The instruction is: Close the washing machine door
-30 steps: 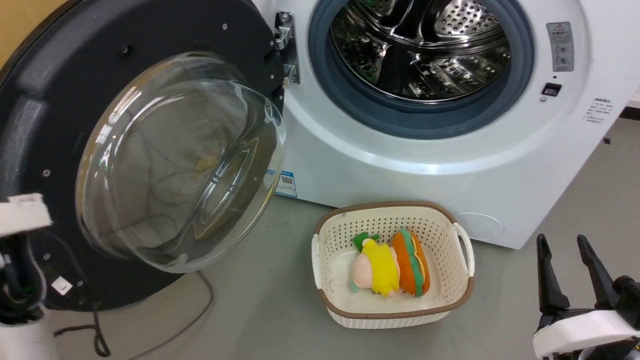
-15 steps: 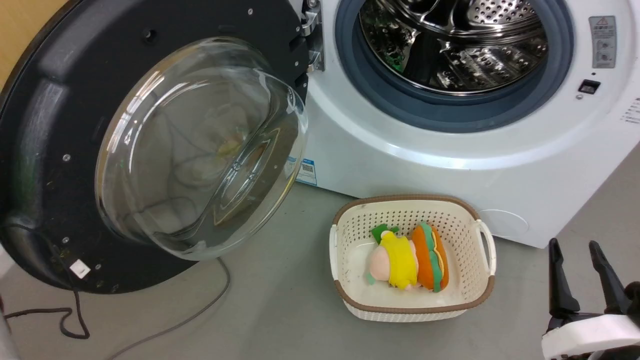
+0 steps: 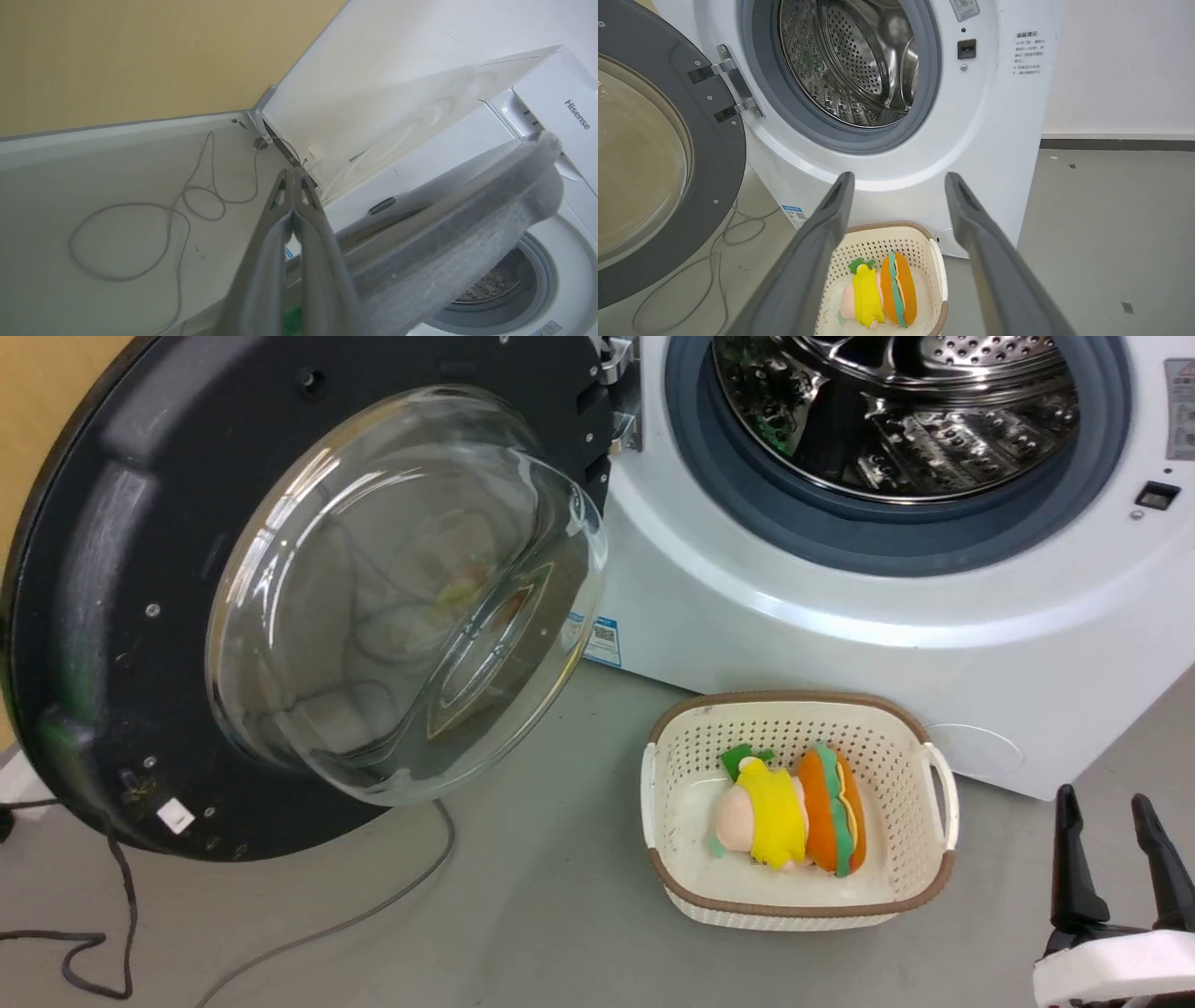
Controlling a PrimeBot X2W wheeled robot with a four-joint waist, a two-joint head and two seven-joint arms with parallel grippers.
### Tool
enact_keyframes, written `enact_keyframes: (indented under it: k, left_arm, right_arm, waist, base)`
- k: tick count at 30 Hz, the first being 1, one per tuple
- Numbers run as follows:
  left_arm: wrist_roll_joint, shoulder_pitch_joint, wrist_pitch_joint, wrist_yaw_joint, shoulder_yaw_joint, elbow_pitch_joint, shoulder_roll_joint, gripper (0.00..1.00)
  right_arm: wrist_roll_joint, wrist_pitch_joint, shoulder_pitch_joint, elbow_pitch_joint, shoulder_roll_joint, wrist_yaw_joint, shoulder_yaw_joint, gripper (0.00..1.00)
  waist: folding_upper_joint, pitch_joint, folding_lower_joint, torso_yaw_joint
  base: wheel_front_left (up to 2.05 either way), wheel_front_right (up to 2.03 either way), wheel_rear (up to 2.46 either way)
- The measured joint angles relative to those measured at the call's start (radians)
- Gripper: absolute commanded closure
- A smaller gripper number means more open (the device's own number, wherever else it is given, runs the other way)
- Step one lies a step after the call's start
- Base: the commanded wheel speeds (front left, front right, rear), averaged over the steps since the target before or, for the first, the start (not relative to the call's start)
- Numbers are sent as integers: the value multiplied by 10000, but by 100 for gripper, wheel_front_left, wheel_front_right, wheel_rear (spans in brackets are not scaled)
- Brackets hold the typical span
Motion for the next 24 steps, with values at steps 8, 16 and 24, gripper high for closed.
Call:
enact_keyframes:
  k: [8, 16, 24]
  left_arm:
    - [-982, 229, 1480, -125, -832, -353, 255, 100]
    - [-2652, 1141, 2782, -240, -1697, -2105, 533, 100]
    - [-4184, 2200, 3591, -276, -2897, -4481, 593, 100]
  right_arm:
    - [144, -130, -83, 123, 2, -2, -247, 0]
    - [313, -320, -114, 215, 2, -2, -504, 0]
    - [407, -510, -111, 299, 4, -2, -746, 0]
  waist:
    - [0, 107, 0, 302]
    - [0, 137, 0, 538]
    - [0, 151, 0, 861]
  base:
    - [0, 0, 0]
    - [0, 0, 0]
    - [0, 0, 0]
